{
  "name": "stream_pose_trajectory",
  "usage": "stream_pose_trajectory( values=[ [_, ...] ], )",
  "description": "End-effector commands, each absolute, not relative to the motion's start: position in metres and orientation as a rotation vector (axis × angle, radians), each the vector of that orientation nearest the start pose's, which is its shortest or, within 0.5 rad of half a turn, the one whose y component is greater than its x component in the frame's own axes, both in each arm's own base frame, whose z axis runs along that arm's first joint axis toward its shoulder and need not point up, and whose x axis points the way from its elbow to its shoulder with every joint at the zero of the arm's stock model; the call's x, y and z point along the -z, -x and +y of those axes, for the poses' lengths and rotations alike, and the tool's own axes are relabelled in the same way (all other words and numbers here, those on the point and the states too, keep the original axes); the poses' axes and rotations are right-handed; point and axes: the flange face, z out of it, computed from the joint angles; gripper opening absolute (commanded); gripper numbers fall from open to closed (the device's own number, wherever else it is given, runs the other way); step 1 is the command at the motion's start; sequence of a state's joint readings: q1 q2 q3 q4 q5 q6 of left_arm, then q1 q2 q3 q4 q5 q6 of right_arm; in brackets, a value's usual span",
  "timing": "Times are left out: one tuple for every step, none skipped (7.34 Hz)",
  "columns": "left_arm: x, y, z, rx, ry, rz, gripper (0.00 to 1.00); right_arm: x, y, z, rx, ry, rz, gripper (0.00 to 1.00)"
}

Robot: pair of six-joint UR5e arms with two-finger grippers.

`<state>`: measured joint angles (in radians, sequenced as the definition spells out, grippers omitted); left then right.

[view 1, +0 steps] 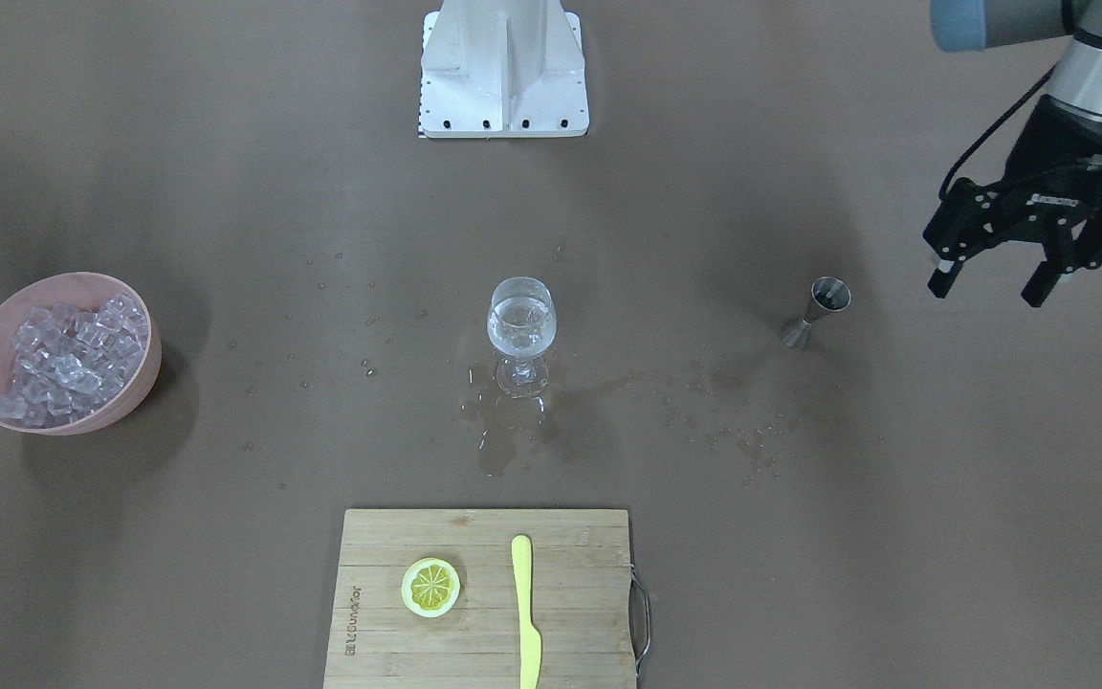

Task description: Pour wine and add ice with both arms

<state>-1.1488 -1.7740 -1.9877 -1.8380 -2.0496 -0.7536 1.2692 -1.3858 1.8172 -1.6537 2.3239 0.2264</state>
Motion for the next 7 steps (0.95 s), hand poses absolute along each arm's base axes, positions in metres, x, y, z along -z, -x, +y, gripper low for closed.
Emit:
stream_pose_trajectory(
  values=[
    [-0.354, -0.102, -0.544, 0.041, -0.488, 0.816, 0.98, -0.433, 0.170, -0.544, 0.305, -0.149, -0.723, 1.00],
    [-0.366, -0.098, -0.548, -0.049, -0.512, 0.777, 0.98, -0.435, 0.187, -0.540, 0.333, -0.153, -0.687, 1.00],
    [-0.373, -0.088, -0.551, -0.060, -0.514, 0.765, 0.98, -0.439, 0.198, -0.537, 0.352, -0.144, -0.681, 1.00],
    [-0.377, -0.088, -0.549, -0.064, -0.500, 0.778, 0.98, -0.440, 0.209, -0.533, 0.373, -0.135, -0.680, 1.00],
    [-0.386, -0.090, -0.550, -0.065, -0.489, 0.776, 0.98, -0.442, 0.222, -0.529, 0.395, -0.123, -0.680, 1.00],
    [-0.389, -0.091, -0.552, -0.069, -0.484, 0.773, 0.98, -0.448, 0.232, -0.527, 0.411, -0.110, -0.674, 0.99],
    [-0.389, -0.091, -0.553, -0.068, -0.483, 0.772, 0.98, -0.457, 0.241, -0.527, 0.419, -0.091, -0.666, 0.98]
  ],
)
